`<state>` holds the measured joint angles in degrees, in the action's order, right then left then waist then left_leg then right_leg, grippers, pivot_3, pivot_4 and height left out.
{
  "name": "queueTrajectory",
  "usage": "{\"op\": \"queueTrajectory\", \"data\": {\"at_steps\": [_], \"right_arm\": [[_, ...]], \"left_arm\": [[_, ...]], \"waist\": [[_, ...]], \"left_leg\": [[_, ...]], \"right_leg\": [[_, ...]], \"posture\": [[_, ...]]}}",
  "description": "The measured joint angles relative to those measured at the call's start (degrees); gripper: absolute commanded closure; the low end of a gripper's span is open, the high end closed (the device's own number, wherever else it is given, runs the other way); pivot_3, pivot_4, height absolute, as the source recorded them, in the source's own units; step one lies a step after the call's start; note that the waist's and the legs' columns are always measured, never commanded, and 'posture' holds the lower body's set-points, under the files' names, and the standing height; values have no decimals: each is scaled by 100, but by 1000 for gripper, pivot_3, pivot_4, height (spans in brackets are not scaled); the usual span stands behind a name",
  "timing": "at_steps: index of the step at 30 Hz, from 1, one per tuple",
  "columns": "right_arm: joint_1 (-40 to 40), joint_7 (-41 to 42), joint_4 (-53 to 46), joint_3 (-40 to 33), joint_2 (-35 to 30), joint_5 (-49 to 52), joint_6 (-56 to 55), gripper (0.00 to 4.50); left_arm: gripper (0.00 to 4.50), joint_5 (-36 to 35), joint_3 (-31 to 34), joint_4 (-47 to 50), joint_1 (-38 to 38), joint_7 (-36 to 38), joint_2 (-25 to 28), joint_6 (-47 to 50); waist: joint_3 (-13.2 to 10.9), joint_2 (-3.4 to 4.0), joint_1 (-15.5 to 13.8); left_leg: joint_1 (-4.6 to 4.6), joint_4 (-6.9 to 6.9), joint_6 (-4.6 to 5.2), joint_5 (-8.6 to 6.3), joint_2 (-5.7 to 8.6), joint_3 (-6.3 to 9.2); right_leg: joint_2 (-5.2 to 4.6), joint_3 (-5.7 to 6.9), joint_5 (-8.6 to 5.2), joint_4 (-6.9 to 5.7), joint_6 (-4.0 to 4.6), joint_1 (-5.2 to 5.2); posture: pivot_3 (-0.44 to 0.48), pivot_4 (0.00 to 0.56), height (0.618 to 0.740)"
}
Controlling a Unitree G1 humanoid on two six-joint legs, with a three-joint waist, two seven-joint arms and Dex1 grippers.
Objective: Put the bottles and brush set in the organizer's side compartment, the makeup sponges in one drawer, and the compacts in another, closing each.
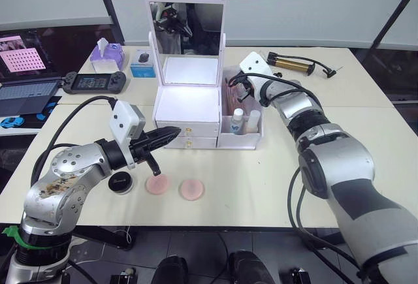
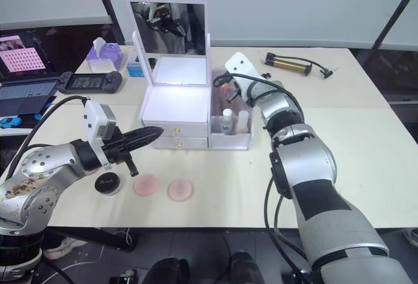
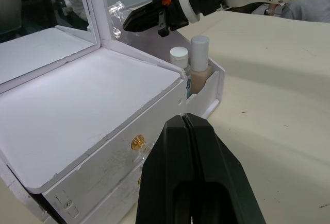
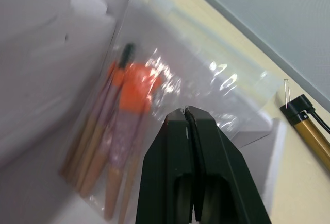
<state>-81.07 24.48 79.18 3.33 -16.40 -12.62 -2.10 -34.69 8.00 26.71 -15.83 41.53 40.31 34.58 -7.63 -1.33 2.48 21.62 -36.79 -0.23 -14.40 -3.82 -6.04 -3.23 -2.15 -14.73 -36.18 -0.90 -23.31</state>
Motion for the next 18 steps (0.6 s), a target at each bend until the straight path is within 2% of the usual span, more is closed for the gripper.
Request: {"op": "queueTrajectory", "data": {"at_steps": [2,5,9,10,15,16,18], "right_arm": [[-60,212,-55,-153,-102,127,-118,4429],[-69,1071,-392,-443,-457,511,-283,4429],[445,2282,-1123,-659,-1075,962,-377,4429],[662,2473,-1344,-683,-1192,1050,-369,4429],[2828,3535,-3368,-1107,-2116,1863,351,4429],[3129,3568,-3588,-1154,-2258,1910,461,4274],[3876,3631,-4368,-1384,-2494,2206,903,3830]], "left_arm": [[4500,5,9,-31,3,5,6,-1],[4500,24,205,-191,54,60,96,-89],[4500,108,482,-508,146,200,247,-242],[4500,140,492,-558,170,231,277,-295],[4500,541,701,-1098,491,382,507,-740],[4500,553,782,-1193,575,416,528,-801],[4095,510,1006,-1403,737,516,523,-877]], "waist": [[0,0,-1],[0,0,-7],[0,0,-35],[0,-1,-42],[-1,2,-124],[-2,3,-131],[-2,4,-117]], "left_leg": [[0,0,0,0,0,0],[0,0,1,-1,0,1],[-10,-1,4,-2,2,1],[-10,0,4,-2,2,1],[-10,1,6,-4,0,-7],[-13,1,6,-4,0,-13],[-24,2,8,-5,-6,-22]], "right_leg": [[0,0,0,1,0,0],[0,1,0,3,0,1],[-4,6,0,7,-1,16],[-5,7,-1,8,-1,17],[-7,1,-1,7,-2,11],[-7,-3,-1,5,-2,10],[-3,-12,-1,1,-2,12]], "posture": [[0,150,732],[0,150,732],[0,150,732],[0,150,732],[0,150,732],[0,150,732],[0,150,732]]}}
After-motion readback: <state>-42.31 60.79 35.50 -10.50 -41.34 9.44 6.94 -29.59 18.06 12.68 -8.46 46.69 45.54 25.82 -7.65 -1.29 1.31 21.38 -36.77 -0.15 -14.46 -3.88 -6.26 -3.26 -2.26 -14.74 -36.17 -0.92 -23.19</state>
